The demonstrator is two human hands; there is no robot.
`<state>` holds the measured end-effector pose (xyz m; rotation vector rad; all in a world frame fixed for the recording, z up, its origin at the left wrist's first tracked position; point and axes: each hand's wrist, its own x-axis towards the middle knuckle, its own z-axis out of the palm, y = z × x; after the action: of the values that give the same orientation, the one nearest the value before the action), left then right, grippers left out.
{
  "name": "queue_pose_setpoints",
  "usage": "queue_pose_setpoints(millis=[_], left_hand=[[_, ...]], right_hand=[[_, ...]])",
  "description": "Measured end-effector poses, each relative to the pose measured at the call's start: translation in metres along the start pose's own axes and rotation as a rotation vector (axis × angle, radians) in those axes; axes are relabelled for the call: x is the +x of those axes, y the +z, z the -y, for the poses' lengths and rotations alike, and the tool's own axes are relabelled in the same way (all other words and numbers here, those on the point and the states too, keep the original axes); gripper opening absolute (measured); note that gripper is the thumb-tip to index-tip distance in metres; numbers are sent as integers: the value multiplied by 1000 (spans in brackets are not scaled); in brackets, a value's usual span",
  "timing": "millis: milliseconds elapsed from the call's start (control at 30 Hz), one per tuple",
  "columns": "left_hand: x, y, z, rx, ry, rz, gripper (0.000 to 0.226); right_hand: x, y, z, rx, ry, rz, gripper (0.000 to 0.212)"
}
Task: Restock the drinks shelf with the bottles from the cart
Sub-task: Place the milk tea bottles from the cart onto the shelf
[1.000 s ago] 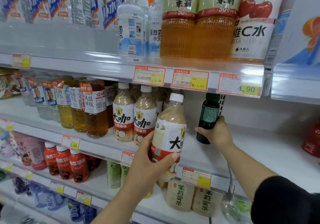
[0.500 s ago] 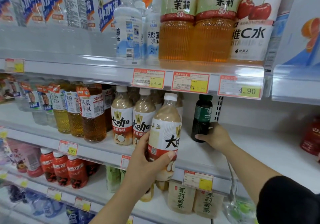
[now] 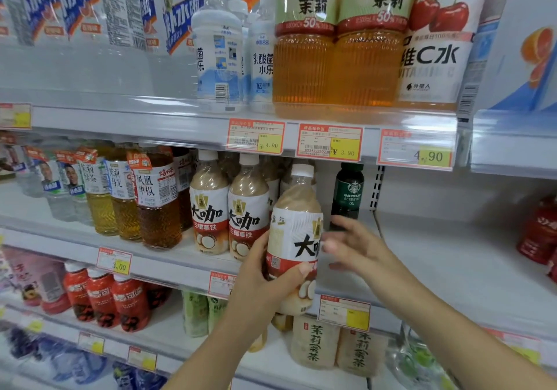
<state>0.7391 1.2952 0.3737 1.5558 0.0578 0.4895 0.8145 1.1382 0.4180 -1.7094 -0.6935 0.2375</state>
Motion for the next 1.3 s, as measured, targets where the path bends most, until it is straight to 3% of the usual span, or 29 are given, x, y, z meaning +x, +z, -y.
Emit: queue_pose_setpoints(millis=[67, 300, 367, 467, 733, 900, 1067, 1300], left_hand=[[0, 8, -4, 12, 42, 27, 57], [6, -2, -17, 247, 146, 202, 55], [11, -18, -13, 504, 205, 140, 59], [14, -43, -3, 795, 291, 10, 44], [22, -68, 38, 1037, 460, -117, 23], [25, -70, 47, 1040, 479, -140, 24], [26, -71, 53, 1014, 502, -144, 25], [26, -70, 57, 988, 536, -177, 28]], right_hand=[[-5, 12, 3, -3, 26, 105, 75], [2, 17, 12, 4, 6, -81, 57], [4, 17, 15, -90, -23, -166, 54], [17, 19, 12, -273, -54, -304, 65], [54, 50, -20, -295, -74, -561, 84], [59, 62, -25, -288, -41, -522, 86], [45, 46, -23, -293, 42, -217, 77], [47, 58, -19, -342, -11, -259, 74]])
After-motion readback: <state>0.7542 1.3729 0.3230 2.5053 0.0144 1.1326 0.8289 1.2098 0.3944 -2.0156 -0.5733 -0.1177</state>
